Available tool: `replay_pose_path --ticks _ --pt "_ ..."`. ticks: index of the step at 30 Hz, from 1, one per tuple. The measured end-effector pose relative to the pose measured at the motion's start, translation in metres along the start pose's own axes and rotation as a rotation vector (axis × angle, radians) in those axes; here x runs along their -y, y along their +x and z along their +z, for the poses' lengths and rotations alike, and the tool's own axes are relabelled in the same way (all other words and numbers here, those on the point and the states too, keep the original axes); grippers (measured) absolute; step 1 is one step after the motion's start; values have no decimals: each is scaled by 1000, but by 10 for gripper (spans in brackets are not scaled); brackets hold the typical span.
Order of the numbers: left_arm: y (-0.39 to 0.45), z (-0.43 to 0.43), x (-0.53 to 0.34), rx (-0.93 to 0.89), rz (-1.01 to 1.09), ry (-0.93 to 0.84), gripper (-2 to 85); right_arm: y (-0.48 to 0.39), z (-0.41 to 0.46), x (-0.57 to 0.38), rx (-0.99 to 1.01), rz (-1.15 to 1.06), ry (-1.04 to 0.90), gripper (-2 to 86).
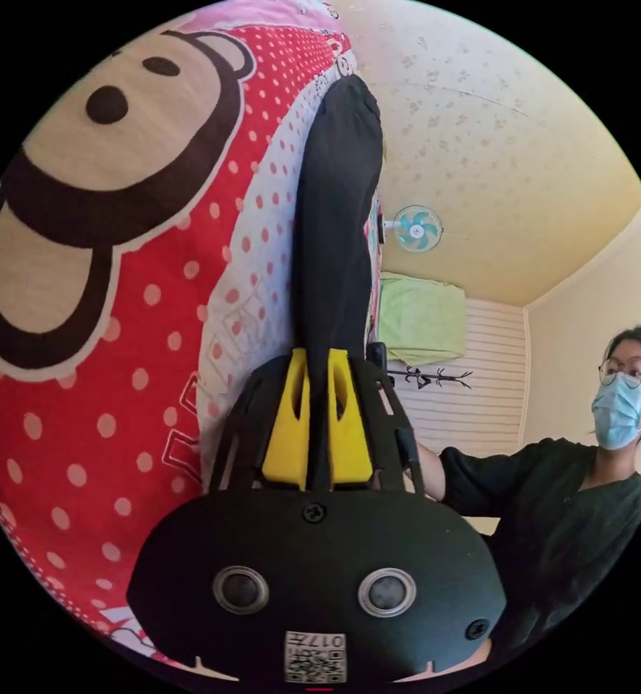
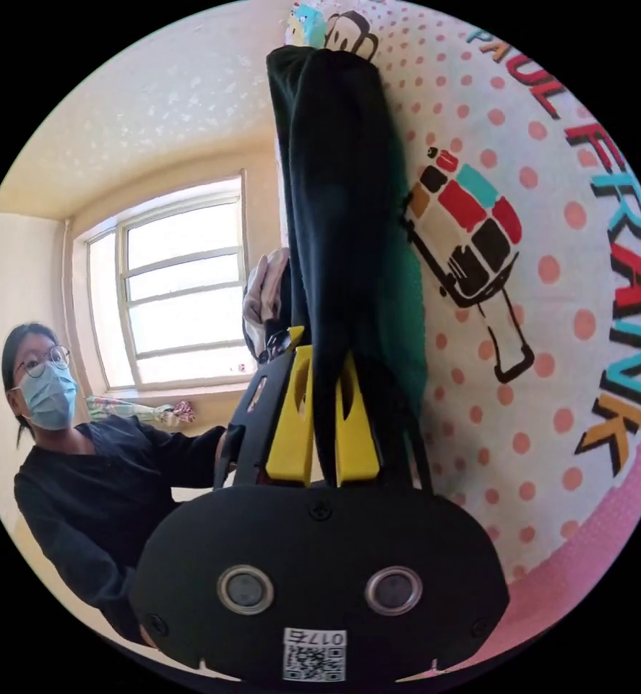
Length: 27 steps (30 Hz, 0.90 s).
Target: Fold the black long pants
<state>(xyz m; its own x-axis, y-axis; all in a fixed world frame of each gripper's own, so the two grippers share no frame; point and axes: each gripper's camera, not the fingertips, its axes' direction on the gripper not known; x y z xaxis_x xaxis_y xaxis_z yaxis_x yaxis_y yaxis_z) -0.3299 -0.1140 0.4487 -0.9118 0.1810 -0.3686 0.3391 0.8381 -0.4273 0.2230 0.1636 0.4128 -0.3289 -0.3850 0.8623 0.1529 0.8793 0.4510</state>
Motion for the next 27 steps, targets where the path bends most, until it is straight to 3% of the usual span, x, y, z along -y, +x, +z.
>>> replay_pose_path --ticks 3,10,17,22,27 --pt "51 -4 -30 15 126 32 15 -64 -10 -25 1 -159 -5 6" --pt "249 -59 -156 -220 493 94 15 -267 -51 -123 77 -575 -50 -4" --pt "466 -72 -242 -196 860 91 27 -480 -96 -195 73 -1090 -77 -4" --pt "524 -41 -220 -108 822 227 21 -504 -125 -141 -32 -1018 66 -4" --pt "440 19 -126 -64 561 221 15 -402 -122 -17 -184 -763 66 -4"
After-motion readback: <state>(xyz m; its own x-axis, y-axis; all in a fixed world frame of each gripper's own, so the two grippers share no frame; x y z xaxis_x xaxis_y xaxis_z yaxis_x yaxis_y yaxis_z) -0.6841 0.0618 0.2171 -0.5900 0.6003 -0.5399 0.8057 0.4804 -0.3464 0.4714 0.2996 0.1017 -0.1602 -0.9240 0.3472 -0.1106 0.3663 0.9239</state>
